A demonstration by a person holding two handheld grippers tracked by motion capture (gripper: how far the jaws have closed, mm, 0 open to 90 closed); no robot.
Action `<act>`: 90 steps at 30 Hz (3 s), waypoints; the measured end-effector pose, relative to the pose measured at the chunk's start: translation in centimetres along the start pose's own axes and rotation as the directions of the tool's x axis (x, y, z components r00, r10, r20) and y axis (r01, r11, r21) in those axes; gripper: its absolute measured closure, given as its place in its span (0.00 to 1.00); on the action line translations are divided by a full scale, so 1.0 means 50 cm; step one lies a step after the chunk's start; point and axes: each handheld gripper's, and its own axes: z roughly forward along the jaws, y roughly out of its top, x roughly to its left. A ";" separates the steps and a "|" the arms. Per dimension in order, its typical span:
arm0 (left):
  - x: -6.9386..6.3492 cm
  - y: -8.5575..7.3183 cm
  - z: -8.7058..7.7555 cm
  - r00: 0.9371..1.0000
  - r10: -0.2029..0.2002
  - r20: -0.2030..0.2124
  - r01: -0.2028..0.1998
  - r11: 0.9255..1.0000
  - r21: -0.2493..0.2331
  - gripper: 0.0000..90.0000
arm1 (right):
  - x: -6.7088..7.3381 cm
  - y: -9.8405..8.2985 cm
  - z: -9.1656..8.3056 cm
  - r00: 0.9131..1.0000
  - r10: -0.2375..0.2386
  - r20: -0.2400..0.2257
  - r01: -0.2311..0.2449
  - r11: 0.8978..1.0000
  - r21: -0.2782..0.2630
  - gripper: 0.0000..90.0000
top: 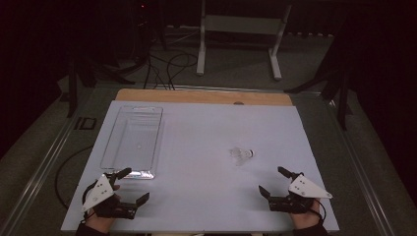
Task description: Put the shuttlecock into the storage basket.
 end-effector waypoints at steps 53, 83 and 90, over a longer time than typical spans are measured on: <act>0.000 0.001 0.000 1.000 0.002 0.014 -0.002 1.000 0.001 0.00 | -0.071 0.092 0.039 0.944 -0.032 -0.328 0.170 0.900 0.402 0.10; 0.000 0.000 0.001 1.000 0.000 0.016 0.000 1.000 0.004 0.00 | -0.090 0.082 0.066 0.894 -0.023 -0.448 0.300 0.774 0.558 0.10; 0.000 0.000 0.002 1.000 0.006 0.015 -0.007 1.000 0.008 0.00 | -0.093 0.080 0.074 0.883 -0.029 -0.469 0.338 0.732 0.592 0.10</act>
